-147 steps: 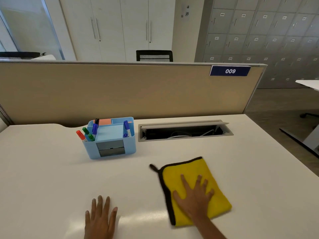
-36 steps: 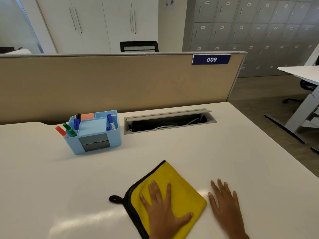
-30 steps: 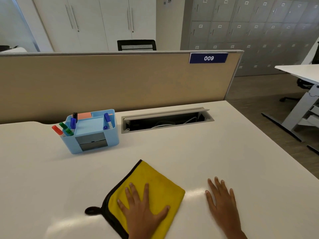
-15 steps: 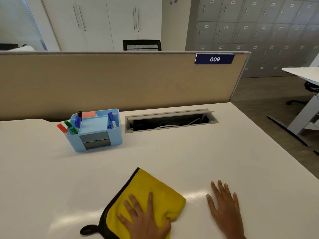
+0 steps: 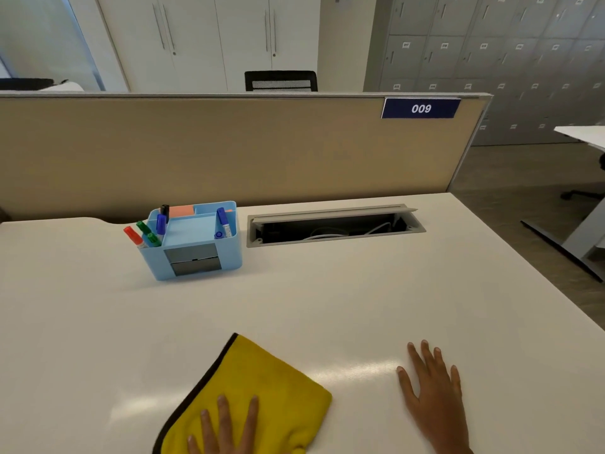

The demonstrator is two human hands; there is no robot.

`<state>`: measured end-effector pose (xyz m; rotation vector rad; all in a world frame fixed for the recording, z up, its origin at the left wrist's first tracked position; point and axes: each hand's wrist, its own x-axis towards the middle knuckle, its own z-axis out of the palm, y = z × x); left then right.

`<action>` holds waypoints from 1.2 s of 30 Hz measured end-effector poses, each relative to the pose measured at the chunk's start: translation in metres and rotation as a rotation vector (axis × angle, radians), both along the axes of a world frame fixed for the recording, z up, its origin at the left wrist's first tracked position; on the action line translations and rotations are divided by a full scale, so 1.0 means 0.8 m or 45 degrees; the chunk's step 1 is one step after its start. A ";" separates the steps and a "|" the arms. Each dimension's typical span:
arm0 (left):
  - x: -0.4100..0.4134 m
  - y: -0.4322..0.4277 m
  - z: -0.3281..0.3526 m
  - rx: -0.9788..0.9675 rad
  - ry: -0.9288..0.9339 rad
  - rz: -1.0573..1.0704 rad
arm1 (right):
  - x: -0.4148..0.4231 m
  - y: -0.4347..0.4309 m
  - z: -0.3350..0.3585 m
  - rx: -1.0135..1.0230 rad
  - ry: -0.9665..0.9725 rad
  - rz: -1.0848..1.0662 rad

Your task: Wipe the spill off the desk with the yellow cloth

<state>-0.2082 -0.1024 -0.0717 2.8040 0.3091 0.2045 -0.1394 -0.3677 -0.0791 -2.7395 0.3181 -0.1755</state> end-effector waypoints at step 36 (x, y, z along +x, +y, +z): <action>0.173 0.096 0.037 0.316 0.311 -0.158 | 0.003 0.025 0.030 0.111 0.061 -0.084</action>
